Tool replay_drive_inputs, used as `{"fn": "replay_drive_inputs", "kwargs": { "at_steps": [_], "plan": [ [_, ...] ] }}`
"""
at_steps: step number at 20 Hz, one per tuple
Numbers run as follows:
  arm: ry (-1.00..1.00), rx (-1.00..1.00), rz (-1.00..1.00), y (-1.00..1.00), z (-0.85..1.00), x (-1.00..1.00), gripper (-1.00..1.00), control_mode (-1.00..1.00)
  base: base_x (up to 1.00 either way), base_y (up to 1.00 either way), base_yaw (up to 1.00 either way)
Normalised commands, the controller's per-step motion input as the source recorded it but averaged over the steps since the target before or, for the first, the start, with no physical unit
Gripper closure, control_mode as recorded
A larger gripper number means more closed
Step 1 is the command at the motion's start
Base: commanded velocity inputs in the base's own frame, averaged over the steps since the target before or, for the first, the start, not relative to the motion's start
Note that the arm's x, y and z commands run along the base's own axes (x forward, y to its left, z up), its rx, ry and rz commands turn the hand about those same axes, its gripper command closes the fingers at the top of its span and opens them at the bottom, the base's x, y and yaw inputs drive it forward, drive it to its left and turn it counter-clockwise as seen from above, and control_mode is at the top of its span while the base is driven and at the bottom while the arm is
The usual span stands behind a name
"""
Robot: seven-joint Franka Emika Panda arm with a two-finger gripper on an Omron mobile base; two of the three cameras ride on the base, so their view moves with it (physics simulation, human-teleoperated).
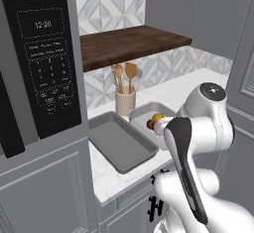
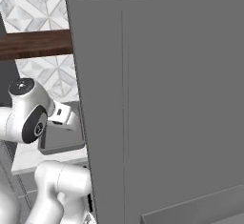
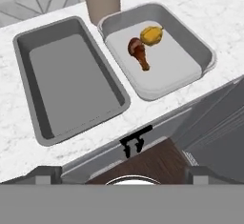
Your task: Place one squash and one chicken drumstick in each tupperware on the nearby counter, to pack two identical lunches.
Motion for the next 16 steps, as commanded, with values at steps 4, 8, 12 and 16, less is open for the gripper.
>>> {"fn": "replay_drive_inputs", "kwargs": {
  "at_steps": [4, 8, 12, 16],
  "plan": [
    [-0.04, -0.01, 0.04, 0.08, -0.09, -0.15, -1.0, 1.0, -0.74, -0.03, 0.05],
    [0.0, 0.0, 0.0, 0.0, 0.0, 0.0, -1.0, 1.0, -1.0, -0.1, 0.0],
    [0.0, 0.0, 0.0, 0.0, 0.0, 0.0, -1.0, 1.0, -1.0, 0.07, -0.03],
    [0.0, 0.0, 0.0, 0.0, 0.0, 0.0, -1.0, 1.0, -1.0, 0.86, -0.14]
  ]
}}
